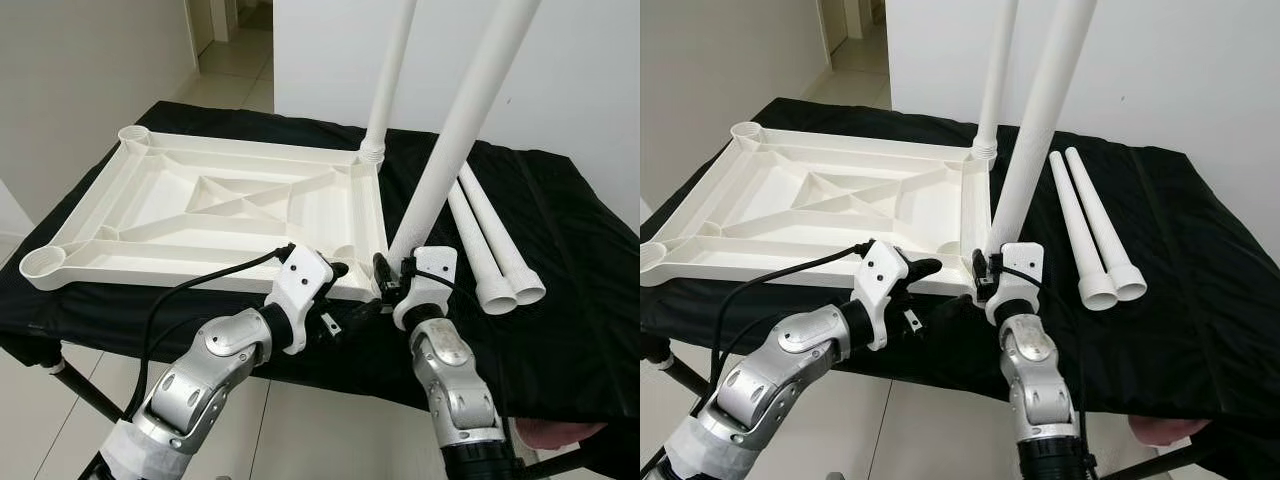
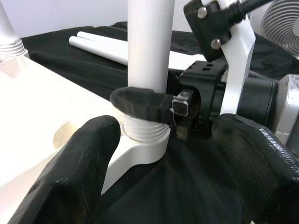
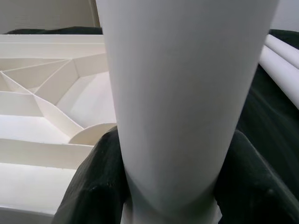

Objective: Building children table

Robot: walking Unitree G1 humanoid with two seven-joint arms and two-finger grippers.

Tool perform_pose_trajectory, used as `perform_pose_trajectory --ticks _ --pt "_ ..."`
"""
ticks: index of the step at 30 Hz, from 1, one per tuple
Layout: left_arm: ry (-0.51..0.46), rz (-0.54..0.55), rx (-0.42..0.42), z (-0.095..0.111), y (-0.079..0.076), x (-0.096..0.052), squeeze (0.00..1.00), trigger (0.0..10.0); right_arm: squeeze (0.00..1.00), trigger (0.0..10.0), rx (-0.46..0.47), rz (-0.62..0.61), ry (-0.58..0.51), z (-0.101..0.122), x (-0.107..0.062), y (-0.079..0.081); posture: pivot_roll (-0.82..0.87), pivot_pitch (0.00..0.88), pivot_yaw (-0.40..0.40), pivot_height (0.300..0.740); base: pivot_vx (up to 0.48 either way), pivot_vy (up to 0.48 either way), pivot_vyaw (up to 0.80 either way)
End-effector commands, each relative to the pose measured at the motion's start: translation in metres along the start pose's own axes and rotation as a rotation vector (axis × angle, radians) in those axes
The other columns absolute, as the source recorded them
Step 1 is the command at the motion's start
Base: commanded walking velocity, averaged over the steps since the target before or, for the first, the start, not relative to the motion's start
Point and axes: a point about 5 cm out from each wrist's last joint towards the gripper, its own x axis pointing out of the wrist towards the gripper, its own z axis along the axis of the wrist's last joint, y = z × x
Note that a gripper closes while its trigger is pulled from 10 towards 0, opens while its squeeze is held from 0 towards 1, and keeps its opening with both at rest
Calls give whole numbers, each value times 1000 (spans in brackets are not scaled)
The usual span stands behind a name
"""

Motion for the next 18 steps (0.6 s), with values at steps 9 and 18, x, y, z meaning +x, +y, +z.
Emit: perform_pose_trajectory --ticks 9,18 --pt "16 2 10 0 5 -1 0 10000 1000 10000 74 14 -10 3 1 -6 -53 0 -38 740 0 0 0" --pt "24 -20 14 -2 1 -1 0 10000 0 10000 77 211 -47 10 11 -21 -50 0 -36 740 0 0 0"
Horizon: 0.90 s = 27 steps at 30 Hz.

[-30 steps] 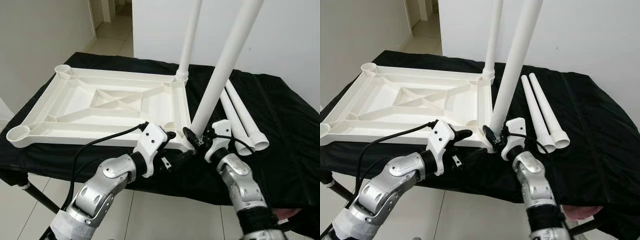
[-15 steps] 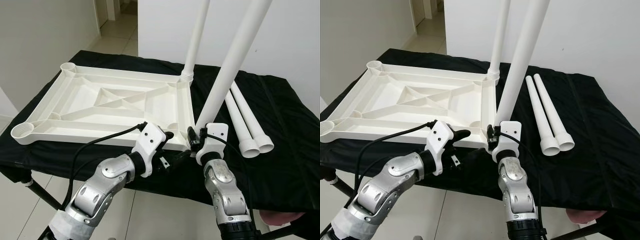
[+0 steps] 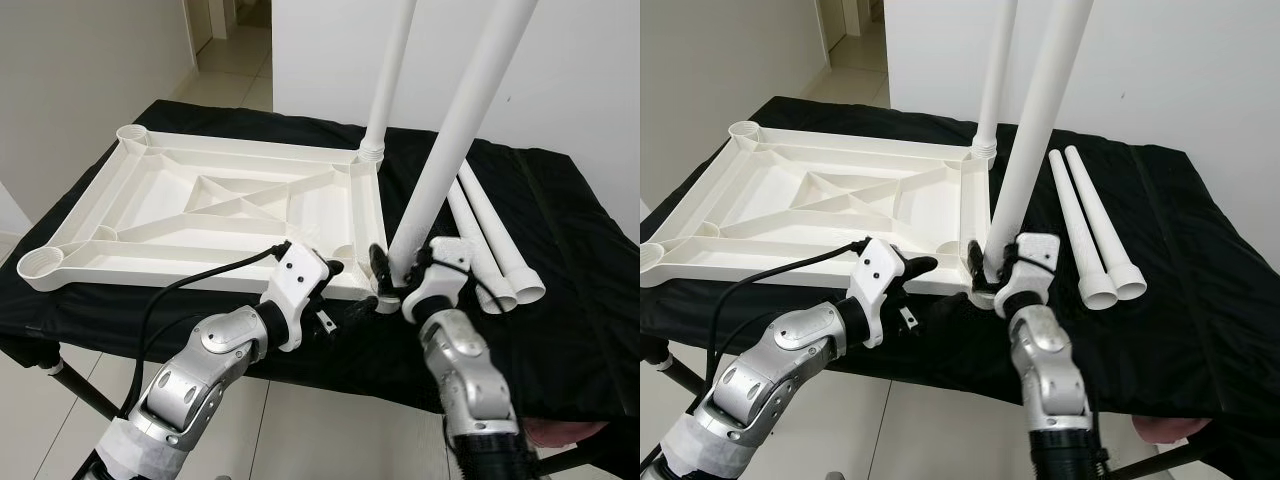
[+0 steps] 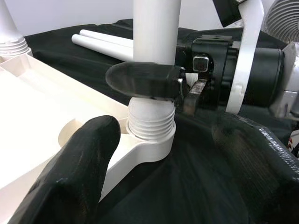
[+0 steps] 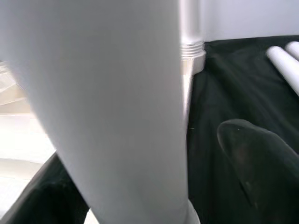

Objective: Building children table

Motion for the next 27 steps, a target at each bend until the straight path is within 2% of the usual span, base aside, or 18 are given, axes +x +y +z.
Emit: perform_pose_trajectory --ticks 1,2,4,5,7,10,16,27 --pt "18 -26 7 -2 -1 0 0 10000 0 10000 -18 65 11 -4 1 -1 -50 0 -36 740 0 0 0" --pt "18 -26 7 -2 -1 0 0 10000 0 10000 -18 65 11 -4 1 -1 -50 0 -36 740 0 0 0" --pt "20 -26 9 -2 0 0 0 10000 0 10000 -71 162 26 -6 1 -3 -49 0 -32 740 0 0 0" --pt "20 -26 9 -2 0 0 0 10000 0 10000 -71 162 26 -6 1 -3 -49 0 -32 740 0 0 0" --pt "19 -24 12 -1 1 1 0 10000 0 10000 -117 271 53 -12 2 -4 -49 0 -31 740 0 0 0" --pt "17 -21 14 -1 3 2 0 10000 0 10000 -155 345 79 -18 6 -8 -47 0 -31 740 0 0 0" --pt "20 -21 16 -2 4 2 0 10000 0 10000 -186 428 80 -20 15 -15 -43 0 -31 740 0 0 0" --pt "34 -26 8 -6 3 1 0 10000 0 10000 -214 497 86 -21 32 -20 -36 0 -30 740 0 0 0"
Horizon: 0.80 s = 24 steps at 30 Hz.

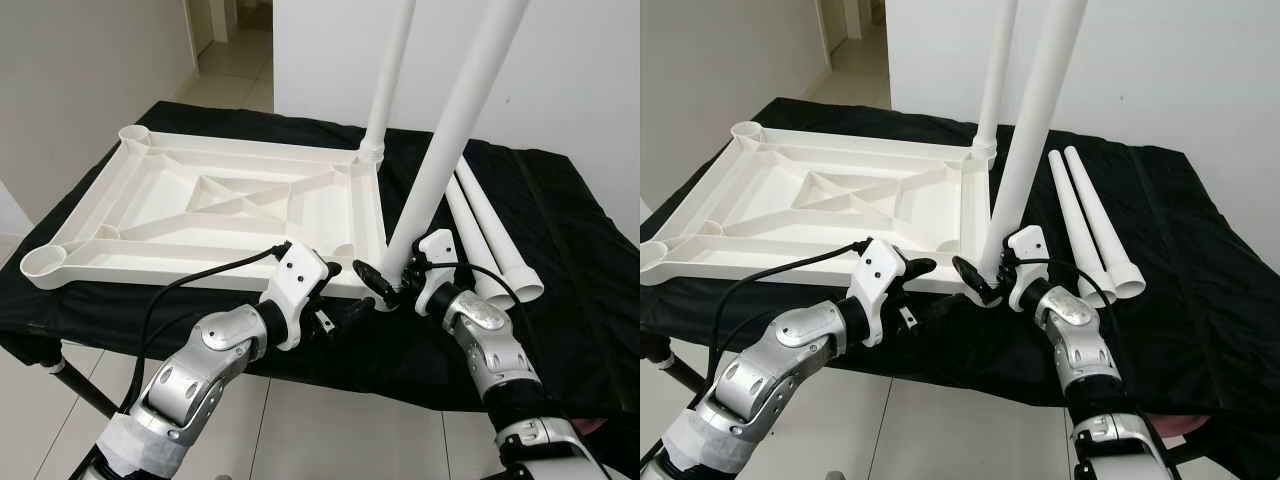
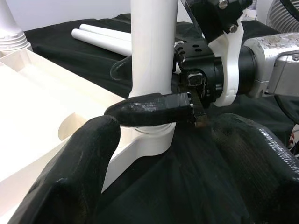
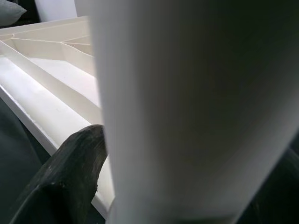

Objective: Building children table

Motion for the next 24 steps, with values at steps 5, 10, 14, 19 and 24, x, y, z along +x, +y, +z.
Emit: perform_pose_trajectory --ticks 5,10,14,19,24 --pt "10 -29 12 -1 -1 -1 0 10000 0 4157 -10 29 8 -2 3 1 -25 0 -31 740 0 0 0" --pt "11 -28 12 -1 -1 -1 0 10000 0 0 -10 36 6 -2 4 1 -25 0 -31 740 0 0 0" --pt "13 -30 5 -2 -3 -2 0 10000 0 0 5 51 10 -7 2 3 -29 0 -31 740 0 0 0" --pt "14 -35 -4 -3 -6 -2 0 10000 0 10000 27 47 24 -15 -3 7 -36 0 -35 740 0 0 0" --pt "13 -37 -7 -4 -7 -1 0 10000 0 10000 45 17 29 -18 -5 11 -38 0 -40 740 0 0 0"
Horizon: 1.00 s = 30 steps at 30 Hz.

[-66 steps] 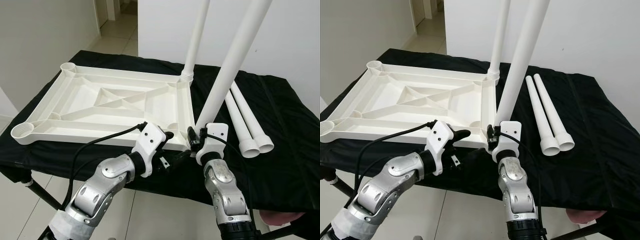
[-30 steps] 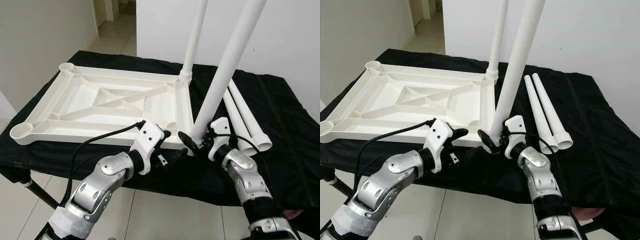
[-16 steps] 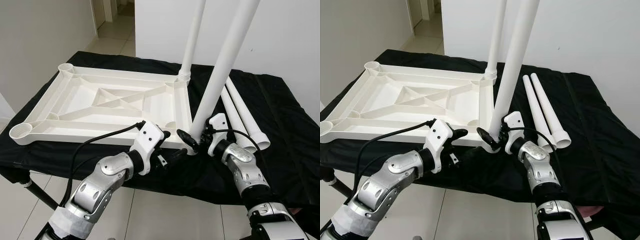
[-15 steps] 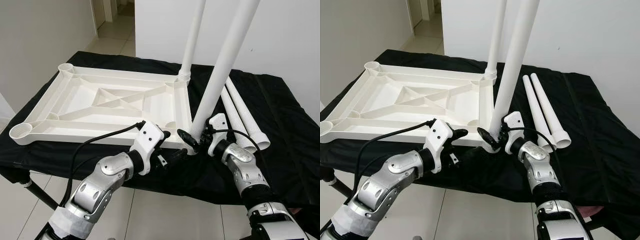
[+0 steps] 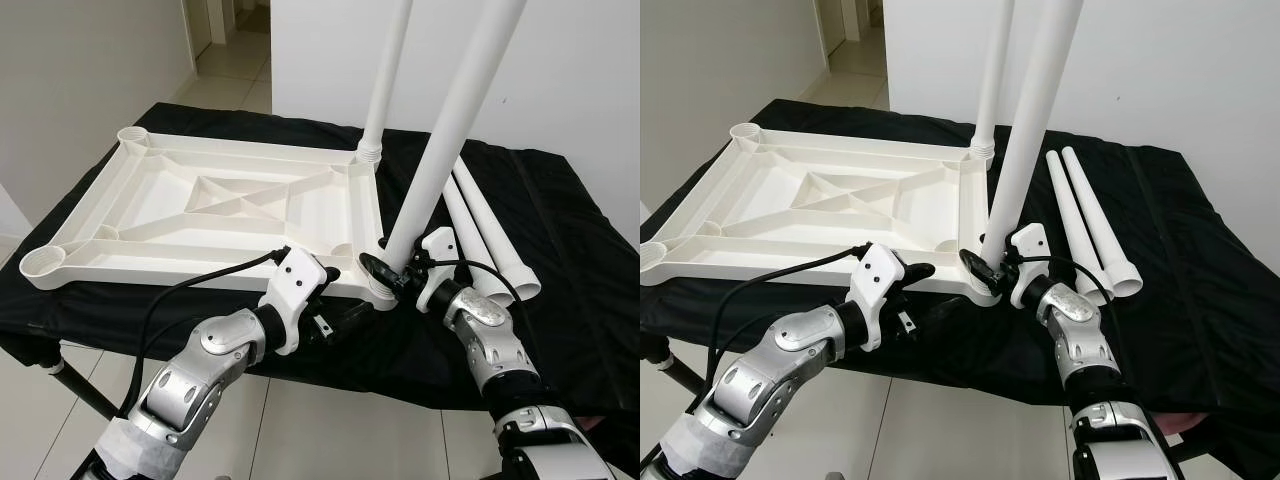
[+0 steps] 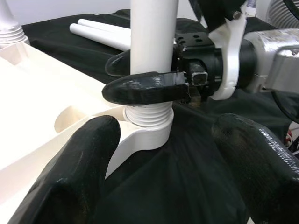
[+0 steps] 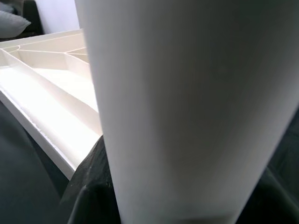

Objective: Building children table

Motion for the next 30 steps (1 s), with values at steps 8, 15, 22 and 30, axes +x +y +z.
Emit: perform_pose_trajectory --ticks 8,15,22,30 --pt "4 -40 0 -2 -7 1 0 10000 0 10000 39 -255 153 -28 -9 11 -42 0 -49 740 0 0 0" --pt "6 -46 3 -2 -7 0 0 10000 0 10000 125 -456 202 -33 -11 20 -45 0 -49 740 0 0 0" --pt "9 -52 8 -2 -7 1 0 10000 0 10000 201 -687 216 -31 -15 36 -48 0 -51 740 0 0 0" --pt "8 -56 11 -2 -7 1 0 10000 0 10000 260 -783 221 -27 -14 50 -44 0 -53 740 0 0 0"
